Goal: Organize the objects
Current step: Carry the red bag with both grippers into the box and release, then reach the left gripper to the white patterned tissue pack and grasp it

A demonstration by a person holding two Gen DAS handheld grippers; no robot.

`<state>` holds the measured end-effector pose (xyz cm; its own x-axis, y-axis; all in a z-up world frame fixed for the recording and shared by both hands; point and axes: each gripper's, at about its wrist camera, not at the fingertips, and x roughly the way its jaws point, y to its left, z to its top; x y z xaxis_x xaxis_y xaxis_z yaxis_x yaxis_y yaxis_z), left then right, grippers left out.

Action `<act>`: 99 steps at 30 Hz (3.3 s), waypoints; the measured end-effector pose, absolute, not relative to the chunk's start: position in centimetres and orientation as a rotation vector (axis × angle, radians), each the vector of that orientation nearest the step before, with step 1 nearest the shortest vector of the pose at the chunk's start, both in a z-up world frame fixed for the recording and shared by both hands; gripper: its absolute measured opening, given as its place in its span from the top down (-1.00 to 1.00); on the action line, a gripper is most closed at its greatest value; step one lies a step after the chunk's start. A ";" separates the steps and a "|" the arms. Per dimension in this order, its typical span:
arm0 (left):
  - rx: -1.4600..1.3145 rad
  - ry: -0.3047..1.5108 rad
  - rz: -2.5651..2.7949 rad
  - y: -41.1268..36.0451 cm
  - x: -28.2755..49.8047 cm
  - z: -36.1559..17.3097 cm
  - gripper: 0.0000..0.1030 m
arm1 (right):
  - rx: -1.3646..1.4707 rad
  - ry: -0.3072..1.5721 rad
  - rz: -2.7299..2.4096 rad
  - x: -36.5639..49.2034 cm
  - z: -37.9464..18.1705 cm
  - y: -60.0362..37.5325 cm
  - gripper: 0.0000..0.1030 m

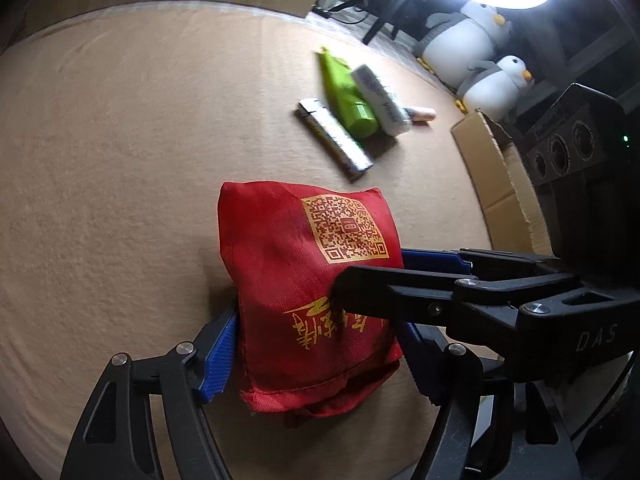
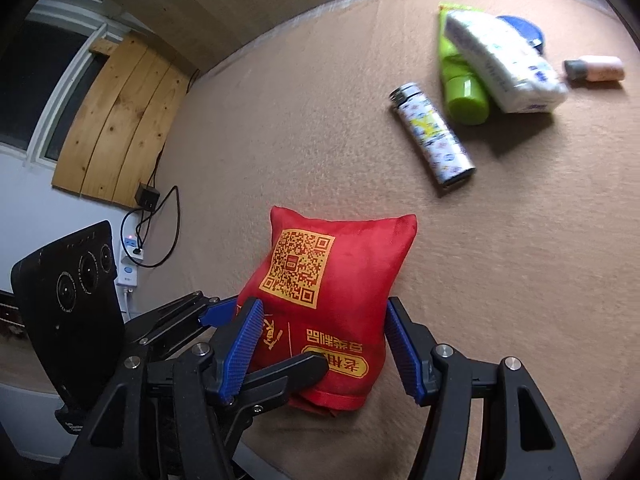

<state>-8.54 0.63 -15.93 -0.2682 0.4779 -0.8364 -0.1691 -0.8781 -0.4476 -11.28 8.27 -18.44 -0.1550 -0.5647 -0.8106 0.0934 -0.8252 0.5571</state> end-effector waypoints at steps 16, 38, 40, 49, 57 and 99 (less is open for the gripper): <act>-1.383 -0.267 2.105 15.1 -9.9 -9.9 -0.46 | 1.549 -0.624 -2.307 -7.7 -11.7 22.8 -0.13; -1.307 -0.161 1.966 32.2 -11.9 -8.7 -0.44 | 1.494 -0.793 -2.543 -5.2 -9.3 38.4 -0.13; -1.309 -0.153 1.962 32.8 -11.8 -8.8 -0.44 | 1.501 -0.803 -2.550 -5.1 -9.5 39.0 -0.13; -1.318 -0.119 1.946 34.3 -11.5 -9.4 -0.45 | 1.512 -0.821 -2.580 -4.8 -9.9 40.6 -0.13; -1.309 -0.091 1.966 33.5 -11.1 -8.8 -0.48 | 1.538 -0.800 -2.616 -4.6 -9.9 40.8 -0.13; -1.488 -0.317 2.435 11.8 -25.4 -10.9 -0.48 | 1.393 -0.576 -2.648 -5.6 -9.0 28.9 -0.14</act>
